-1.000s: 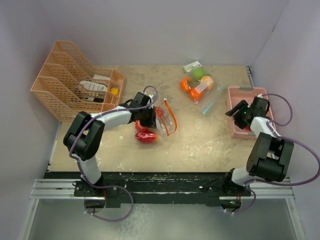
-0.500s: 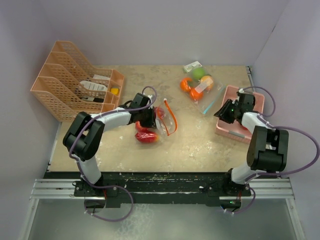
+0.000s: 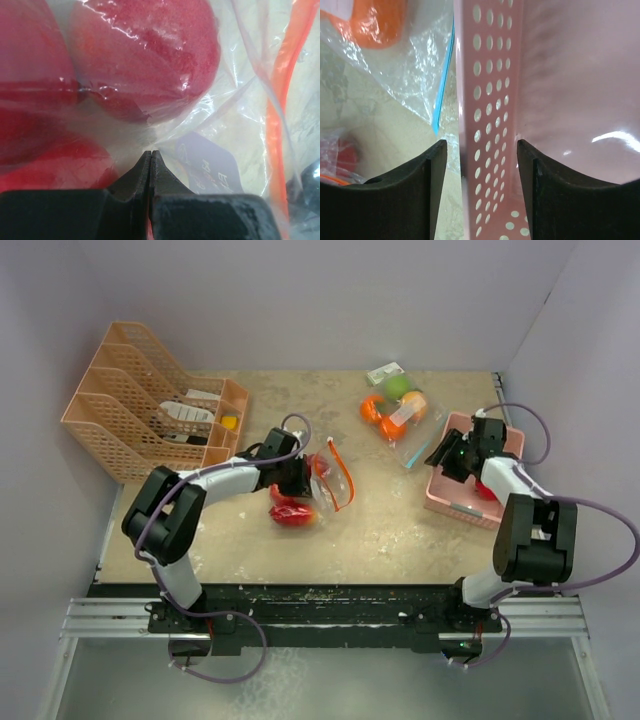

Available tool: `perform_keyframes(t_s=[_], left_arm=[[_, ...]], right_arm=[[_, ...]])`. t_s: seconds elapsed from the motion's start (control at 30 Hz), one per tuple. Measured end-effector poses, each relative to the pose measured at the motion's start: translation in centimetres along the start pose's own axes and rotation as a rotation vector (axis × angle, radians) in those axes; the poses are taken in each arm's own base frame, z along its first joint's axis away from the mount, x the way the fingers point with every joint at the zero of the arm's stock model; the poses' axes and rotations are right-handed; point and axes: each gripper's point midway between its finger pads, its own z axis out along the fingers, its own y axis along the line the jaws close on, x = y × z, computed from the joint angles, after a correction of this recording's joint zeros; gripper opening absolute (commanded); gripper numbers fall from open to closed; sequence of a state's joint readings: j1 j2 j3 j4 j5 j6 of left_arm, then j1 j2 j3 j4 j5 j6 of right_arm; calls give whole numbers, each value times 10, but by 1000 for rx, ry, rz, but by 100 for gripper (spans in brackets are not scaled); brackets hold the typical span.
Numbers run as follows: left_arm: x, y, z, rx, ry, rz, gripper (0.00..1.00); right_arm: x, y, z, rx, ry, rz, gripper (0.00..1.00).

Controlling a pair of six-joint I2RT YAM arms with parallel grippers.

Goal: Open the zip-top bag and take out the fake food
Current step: Adjust the bin at the center of the board, then adjust the zipper food storage bag at the center of the board.

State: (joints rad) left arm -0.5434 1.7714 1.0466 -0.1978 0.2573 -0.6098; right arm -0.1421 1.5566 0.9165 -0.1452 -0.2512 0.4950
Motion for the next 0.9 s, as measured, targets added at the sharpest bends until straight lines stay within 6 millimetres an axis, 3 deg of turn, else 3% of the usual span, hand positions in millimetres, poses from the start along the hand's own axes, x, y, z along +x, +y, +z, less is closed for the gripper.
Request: perform_keyframes(t_s=[0.13,0.27,0.4,0.5,0.6,0.7,0.83,0.9], left_arm=[[1,1,-5,-9,0,-1,0],[-4,-2,-16,-14,-23,4,1],[-16,-13,-35,-2,-74,25,26],[-32,-25,-52,17,-131,56,38],[-50,-37,-73,33,-205,76,56],[-62,-42,-94,30,-277,88,73],[-70,-35,-117,13,-341,63,85],[-68,-17,-123,-9,-356,22,90]], right_arm=[[-20,2,-13,28,-80,-1,61],[-42,15,-45,16,-194,-21,56],[-66,48,-74,-55,-288,-62,43],[-70,83,-79,-135,-293,-108,30],[-52,131,-64,-223,-225,-175,22],[-15,171,-39,-298,-112,-242,17],[46,204,-6,-348,57,-311,15],[72,212,5,-363,124,-334,15]])
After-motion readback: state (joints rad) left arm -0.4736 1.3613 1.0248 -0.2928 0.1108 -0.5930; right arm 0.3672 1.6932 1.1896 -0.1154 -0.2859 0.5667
